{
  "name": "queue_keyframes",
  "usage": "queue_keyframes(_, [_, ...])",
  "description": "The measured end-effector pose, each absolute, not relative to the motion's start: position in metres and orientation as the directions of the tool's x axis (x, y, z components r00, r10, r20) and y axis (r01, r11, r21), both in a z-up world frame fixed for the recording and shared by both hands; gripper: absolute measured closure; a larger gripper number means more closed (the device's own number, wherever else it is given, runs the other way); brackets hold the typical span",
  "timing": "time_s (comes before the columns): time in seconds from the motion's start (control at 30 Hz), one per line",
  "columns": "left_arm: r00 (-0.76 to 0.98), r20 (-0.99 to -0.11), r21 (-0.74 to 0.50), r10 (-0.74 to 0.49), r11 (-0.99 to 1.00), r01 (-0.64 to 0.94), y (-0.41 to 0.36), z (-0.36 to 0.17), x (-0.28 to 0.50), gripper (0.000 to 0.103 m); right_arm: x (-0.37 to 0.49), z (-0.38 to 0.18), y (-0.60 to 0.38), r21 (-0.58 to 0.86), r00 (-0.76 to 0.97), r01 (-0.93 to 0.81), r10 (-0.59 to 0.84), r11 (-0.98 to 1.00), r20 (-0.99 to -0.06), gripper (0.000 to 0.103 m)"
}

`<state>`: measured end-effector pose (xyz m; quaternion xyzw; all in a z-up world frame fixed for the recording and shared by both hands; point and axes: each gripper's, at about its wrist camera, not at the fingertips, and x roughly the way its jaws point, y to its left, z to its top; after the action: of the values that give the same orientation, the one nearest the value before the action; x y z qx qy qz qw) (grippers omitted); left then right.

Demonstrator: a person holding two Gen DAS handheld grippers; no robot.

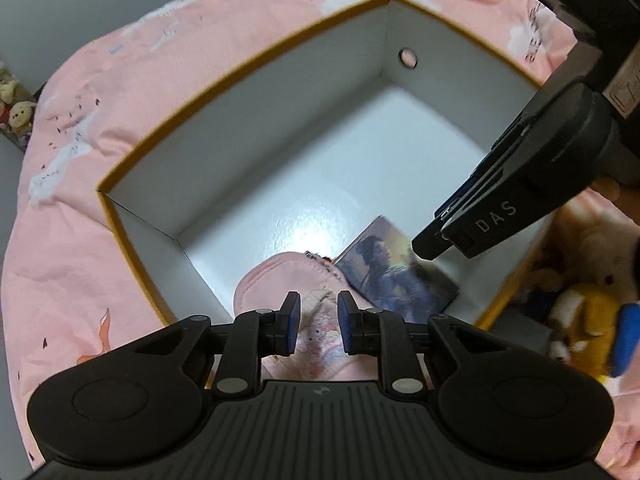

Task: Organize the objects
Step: 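Withdraw both grippers from the box toward the remaining items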

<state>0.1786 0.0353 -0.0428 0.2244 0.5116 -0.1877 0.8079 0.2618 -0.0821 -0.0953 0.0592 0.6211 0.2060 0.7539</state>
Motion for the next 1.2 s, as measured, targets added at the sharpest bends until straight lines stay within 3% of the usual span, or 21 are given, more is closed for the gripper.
queue_keyframes(0.33, [0.455,-0.885,0.19,-0.102,0.812,0.552,0.029,-0.002,0.128,0.078,0.197,-0.044,-0.112,0.437,0.23,-0.288,0.504,0.852,-0.832,0.063])
queue_keyframes(0.6, [0.401,-0.912,0.125,-0.086,0.873,0.471,0.051,0.011,0.097,0.073,0.157,-0.01,-0.119,0.464,0.271,-0.325,0.551,0.824,-0.789,0.057])
queue_keyframes(0.87, [0.343,-0.925,-0.031,-0.165,0.931,0.364,0.085,0.001,0.077,0.051,0.145,-0.041,-0.102,0.442,0.157,-0.306,0.503,0.843,-0.85,0.046])
queue_keyframes(1.2, [0.261,-0.942,-0.148,-0.209,0.961,0.235,0.111,-0.035,0.086,0.05,0.159,-0.075,-0.082,0.405,0.075,-0.258,0.436,0.877,-0.897,0.039])
